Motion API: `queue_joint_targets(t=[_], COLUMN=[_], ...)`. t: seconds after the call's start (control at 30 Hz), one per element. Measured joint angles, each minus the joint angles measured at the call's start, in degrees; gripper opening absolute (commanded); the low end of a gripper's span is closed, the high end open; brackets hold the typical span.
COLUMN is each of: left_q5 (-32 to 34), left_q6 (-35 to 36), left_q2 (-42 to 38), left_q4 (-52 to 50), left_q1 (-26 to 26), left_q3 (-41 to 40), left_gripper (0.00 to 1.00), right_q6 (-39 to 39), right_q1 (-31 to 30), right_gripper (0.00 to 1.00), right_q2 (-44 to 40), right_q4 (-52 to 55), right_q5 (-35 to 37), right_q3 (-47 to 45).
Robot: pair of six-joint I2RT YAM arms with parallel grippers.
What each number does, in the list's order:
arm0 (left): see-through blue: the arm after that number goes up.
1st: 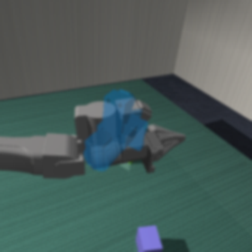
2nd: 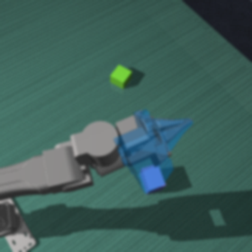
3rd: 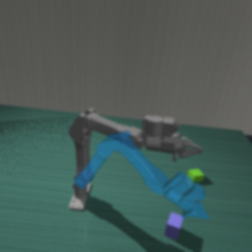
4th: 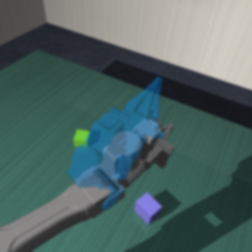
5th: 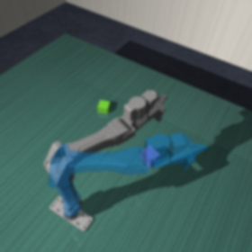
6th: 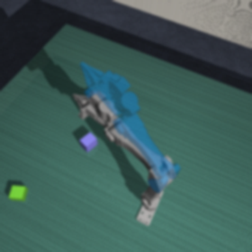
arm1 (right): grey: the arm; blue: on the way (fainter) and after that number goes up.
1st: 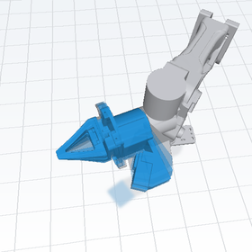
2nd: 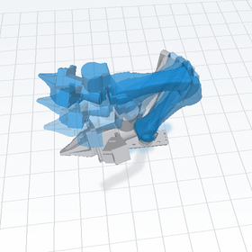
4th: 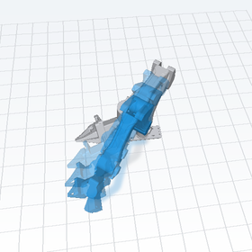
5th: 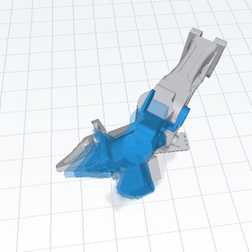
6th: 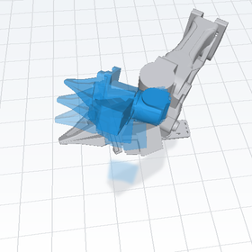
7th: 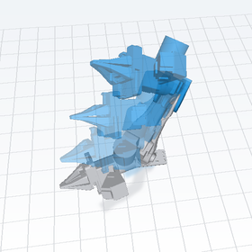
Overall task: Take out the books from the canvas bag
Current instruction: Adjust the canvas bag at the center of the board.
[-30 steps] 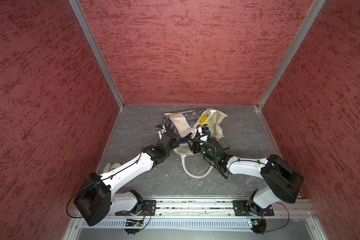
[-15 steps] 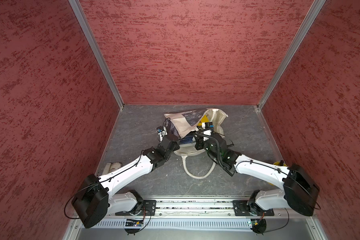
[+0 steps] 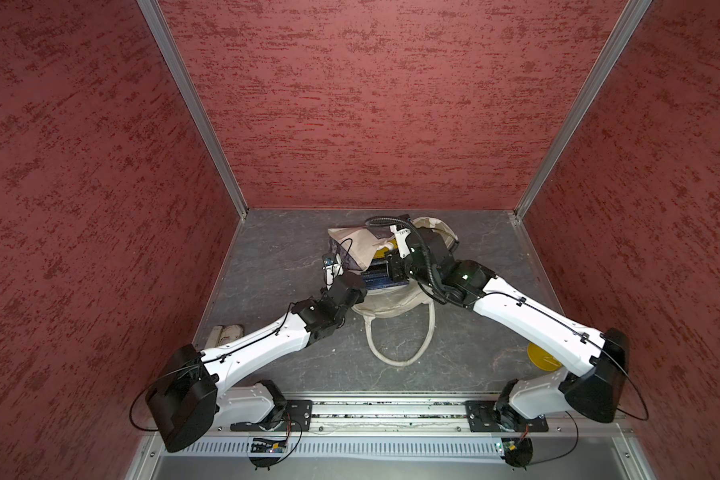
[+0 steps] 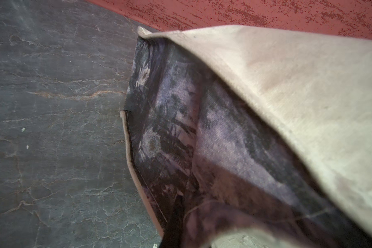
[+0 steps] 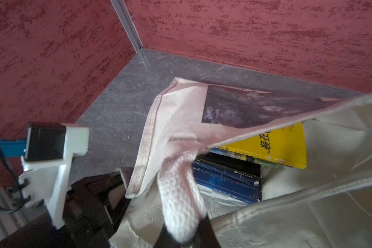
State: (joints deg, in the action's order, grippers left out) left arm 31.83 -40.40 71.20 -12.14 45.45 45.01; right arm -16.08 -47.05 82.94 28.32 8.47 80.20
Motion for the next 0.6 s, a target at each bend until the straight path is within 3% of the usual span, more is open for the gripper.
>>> queue_joint_targets(t=[0.27, 0.37, 0.43, 0.5, 0.6], left_q5=[1.42, 1.46, 1.53, 1.51, 1.42], left_q6=[1.27, 1.22, 1.11, 0.76, 0.11], left_q2=[-0.07, -0.07, -0.07, -0.07, -0.07], left_q4=[0.68, 0.57, 0.35, -0.28, -1.4], left_q1=[0.2, 0.2, 0.17, 0.02, -0.07], left_q3=[-0.33, -0.46, -0.46, -0.46, -0.46], left_gripper=[0.0, 0.0, 0.0, 0.0, 0.0], right_q6=[1.57, 1.51, 1.44, 0.66, 0.39], right_q1=[0.39, 0.5, 0.55, 0.55, 0.57], right_gripper=[0.01, 0.17, 0.35, 0.4, 0.65], right_q2=[1.22, 0.37, -1.29, -3.82, -8.0], right_q4=[6.6, 5.29, 2.51, -1.27, -7.3], right_q5=[-3.82, -5.07, -5.88, -6.82, -7.17], right_q3=[4.83, 2.58, -1.03, -5.66, -12.5])
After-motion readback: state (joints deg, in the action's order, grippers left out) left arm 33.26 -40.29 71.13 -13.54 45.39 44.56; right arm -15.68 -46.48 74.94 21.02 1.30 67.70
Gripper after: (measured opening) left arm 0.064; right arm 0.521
